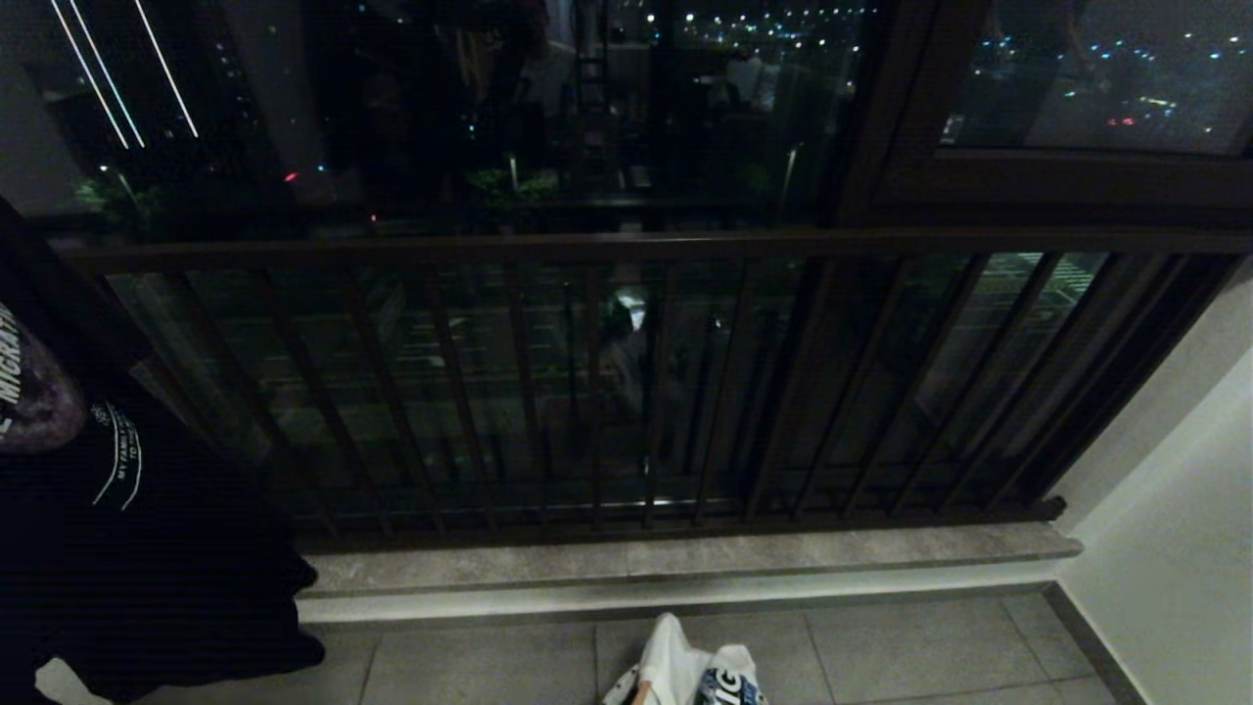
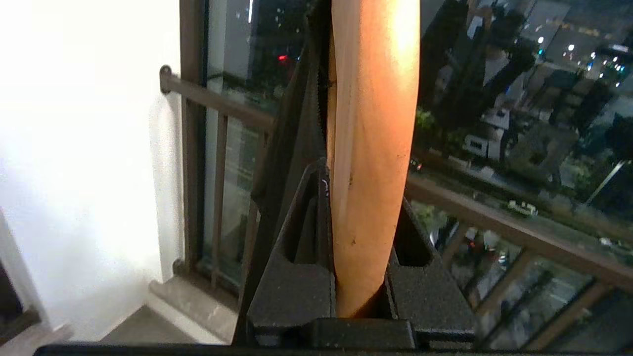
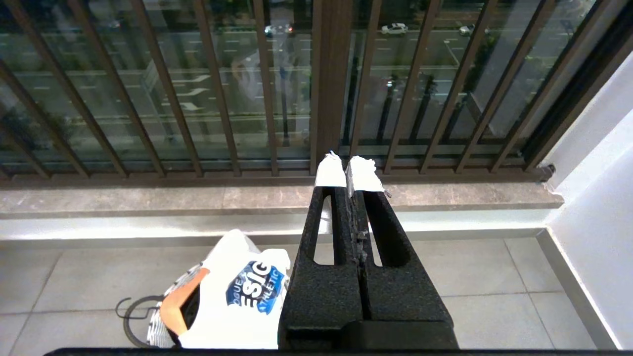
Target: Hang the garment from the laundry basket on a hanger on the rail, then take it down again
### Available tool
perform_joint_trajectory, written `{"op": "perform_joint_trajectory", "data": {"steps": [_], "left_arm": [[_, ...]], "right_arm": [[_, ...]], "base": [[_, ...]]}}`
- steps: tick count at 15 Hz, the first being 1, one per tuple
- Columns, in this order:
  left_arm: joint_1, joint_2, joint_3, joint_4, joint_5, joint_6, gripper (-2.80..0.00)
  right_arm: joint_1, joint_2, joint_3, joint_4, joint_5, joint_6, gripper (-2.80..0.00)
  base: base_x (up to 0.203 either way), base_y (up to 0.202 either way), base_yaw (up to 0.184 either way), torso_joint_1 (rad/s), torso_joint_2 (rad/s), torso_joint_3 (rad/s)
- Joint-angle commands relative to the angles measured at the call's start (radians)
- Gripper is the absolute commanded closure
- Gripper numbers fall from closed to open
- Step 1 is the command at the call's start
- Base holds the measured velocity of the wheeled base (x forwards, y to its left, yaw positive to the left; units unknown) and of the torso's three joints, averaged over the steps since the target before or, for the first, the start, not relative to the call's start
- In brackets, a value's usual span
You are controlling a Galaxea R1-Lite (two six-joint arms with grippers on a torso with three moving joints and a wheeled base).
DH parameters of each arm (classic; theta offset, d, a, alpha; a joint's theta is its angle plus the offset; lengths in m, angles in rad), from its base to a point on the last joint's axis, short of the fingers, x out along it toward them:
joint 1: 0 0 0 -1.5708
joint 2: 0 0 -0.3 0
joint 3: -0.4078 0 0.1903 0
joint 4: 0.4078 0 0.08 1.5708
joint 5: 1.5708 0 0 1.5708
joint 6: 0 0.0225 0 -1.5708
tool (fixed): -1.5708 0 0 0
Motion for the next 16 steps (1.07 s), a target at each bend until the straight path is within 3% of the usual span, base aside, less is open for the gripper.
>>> {"op": "perform_joint_trajectory", "data": {"steps": [1,3,11,16], "left_arm": [[0.000,-0.042,-0.002,0.023,-0.001,0.002,0.00],[-0.009,-0.055,-0.002,0.088,-0.001,0.039,0.00],[-0.039,-0.147,-0.002,0.211,-0.001,0.064,0.00],[-0.127,-0.166,-0.001,0.338,0.000,0.134,0.00]], "right_arm": [[0.000,-0.002,0.000,0.000,0.000,0.000,0.00],[0.000,0.000,0.000,0.000,0.000,0.000,0.00],[0.000,0.000,0.000,0.000,0.000,0.000,0.00],[0.000,0.000,0.000,0.000,0.000,0.000,0.00]], "base": [[0.000,0.000,0.000,0.000,0.00,0.000],[0.000,0.000,0.000,0.000,0.00,0.000],[0.000,0.000,0.000,0.000,0.00,0.000],[0.000,0.000,0.000,0.000,0.00,0.000]]}}
